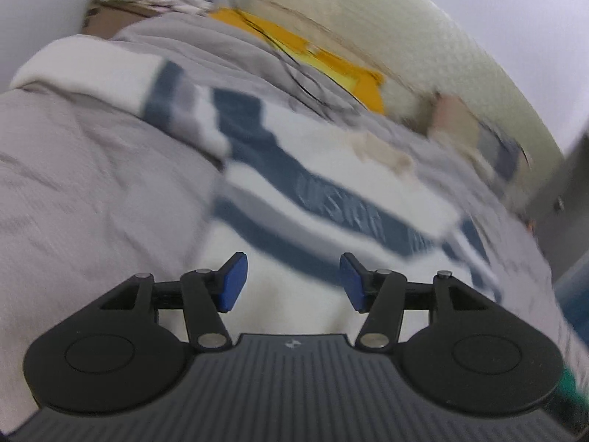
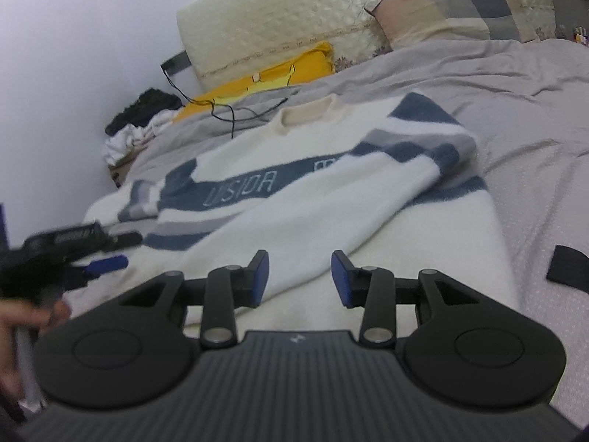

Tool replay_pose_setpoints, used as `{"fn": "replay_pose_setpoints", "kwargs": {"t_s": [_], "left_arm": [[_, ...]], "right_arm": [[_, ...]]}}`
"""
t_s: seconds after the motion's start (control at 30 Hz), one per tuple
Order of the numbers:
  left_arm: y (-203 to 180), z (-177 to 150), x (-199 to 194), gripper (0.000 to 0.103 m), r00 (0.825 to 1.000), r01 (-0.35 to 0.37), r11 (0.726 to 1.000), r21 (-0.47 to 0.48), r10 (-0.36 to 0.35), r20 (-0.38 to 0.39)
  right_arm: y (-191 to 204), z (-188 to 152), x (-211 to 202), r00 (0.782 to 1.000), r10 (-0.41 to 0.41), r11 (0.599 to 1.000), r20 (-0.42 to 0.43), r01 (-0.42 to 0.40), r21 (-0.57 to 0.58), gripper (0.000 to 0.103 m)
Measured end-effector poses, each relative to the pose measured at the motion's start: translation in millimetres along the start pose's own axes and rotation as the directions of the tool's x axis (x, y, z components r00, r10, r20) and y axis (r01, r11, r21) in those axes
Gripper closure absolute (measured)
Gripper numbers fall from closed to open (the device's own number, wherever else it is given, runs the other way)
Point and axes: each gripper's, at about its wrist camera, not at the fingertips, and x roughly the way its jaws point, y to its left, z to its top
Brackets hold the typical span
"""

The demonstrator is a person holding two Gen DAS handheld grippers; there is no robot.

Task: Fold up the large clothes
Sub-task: 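Grasp the sweater side edge with the left gripper and lift it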

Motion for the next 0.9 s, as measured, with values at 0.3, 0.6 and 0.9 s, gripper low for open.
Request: {"fn": "replay_pose_setpoints", "kwargs": {"t_s": [0.3,0.6,0.9], "left_arm": [[117,101,12,0.038,0.971,-0.132,0.935,-0.328,0.188,0.147],[235,120,35,0.040,0.943,-0.062,0.808,-0.586,0.240,0.231],[267,155,64,0.048,0.922,0.013,0.825,-0.564,0.208,0.327]], "right_arm": [[-4,1,19,0.996,0.088,0.996,0.012,-0.089,0.022,0.024],[8,5,75,0.996,0.086,0.995,-0.019,-0.087,-0.058,0.025],[17,1,111,0.995,0.061,0.994,-0.072,-0.067,-0.083,0.025]]}}
